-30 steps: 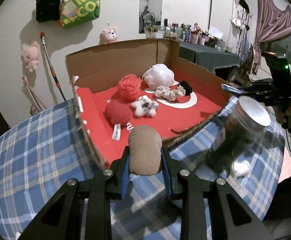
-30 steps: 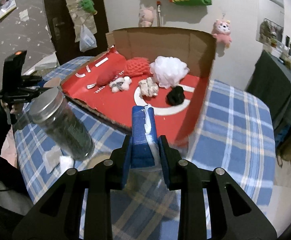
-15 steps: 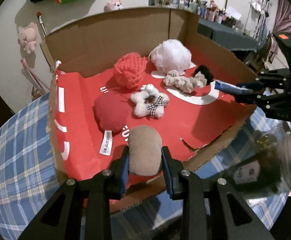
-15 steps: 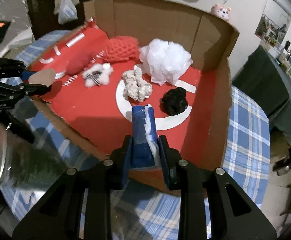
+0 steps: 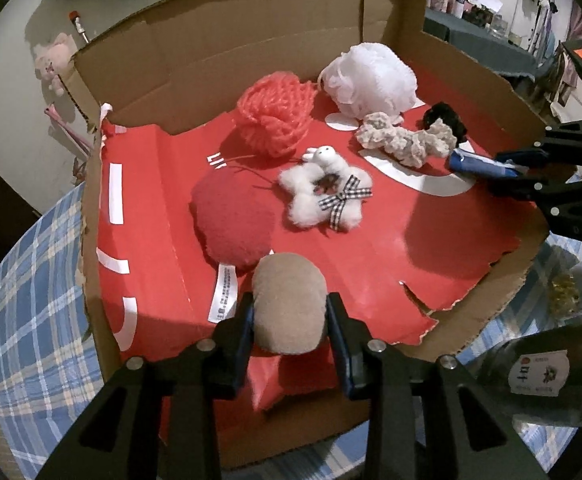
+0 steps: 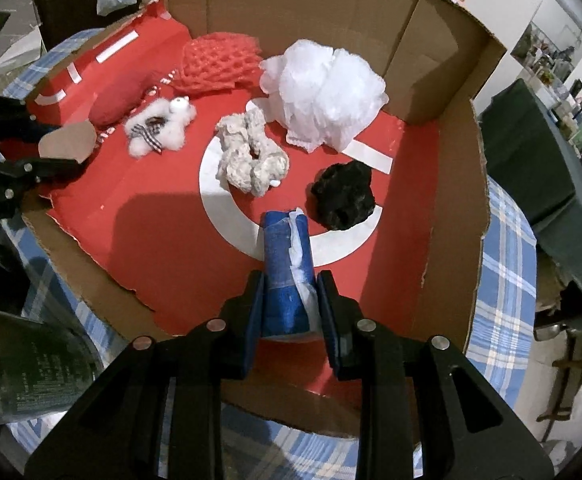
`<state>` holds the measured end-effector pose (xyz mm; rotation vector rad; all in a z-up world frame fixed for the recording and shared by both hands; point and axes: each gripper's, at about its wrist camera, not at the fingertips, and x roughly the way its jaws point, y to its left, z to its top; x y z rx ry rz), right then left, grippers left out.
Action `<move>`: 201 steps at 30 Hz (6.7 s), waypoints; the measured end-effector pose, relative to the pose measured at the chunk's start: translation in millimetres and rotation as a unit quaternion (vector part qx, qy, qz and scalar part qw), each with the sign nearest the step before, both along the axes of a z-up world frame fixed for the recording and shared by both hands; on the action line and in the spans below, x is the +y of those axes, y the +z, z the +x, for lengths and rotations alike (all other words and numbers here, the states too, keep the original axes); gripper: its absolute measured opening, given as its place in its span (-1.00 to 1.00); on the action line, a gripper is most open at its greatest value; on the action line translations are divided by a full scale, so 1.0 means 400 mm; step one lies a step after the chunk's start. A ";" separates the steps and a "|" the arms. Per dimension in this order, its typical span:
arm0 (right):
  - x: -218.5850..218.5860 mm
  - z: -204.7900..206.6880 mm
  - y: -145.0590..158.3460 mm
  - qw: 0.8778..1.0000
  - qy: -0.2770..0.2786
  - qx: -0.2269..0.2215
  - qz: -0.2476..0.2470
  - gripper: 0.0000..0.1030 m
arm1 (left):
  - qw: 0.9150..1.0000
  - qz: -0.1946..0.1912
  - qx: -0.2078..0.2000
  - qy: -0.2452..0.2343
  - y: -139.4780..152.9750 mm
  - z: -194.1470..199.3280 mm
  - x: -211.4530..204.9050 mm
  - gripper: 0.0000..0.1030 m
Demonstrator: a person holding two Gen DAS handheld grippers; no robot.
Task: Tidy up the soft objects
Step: 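Open both tools to release the felt disc and blue cloth in the box, then withdraw both open tools from the box over the table, then grasp the white tissue with the left tool while the right tool grasps the white cotton pad, then carry the tissue and cotton pad over the box and lower them inside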
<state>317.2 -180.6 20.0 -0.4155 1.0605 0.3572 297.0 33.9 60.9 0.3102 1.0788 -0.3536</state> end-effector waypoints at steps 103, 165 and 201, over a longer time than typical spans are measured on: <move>0.040 -0.481 -0.051 0.979 0.045 -0.075 0.184 0.02 | 0.989 -0.106 -0.099 -0.005 -0.078 -0.509 -0.125 -0.07; -0.266 -0.367 0.081 0.979 -0.047 -0.124 0.154 -0.66 | 0.986 -0.113 -0.070 -0.103 0.105 -0.194 -0.052 -0.65; 0.113 0.048 -0.008 0.990 0.116 0.056 0.061 -0.65 | 0.987 -0.070 0.069 -0.129 -0.018 0.112 -0.157 -0.64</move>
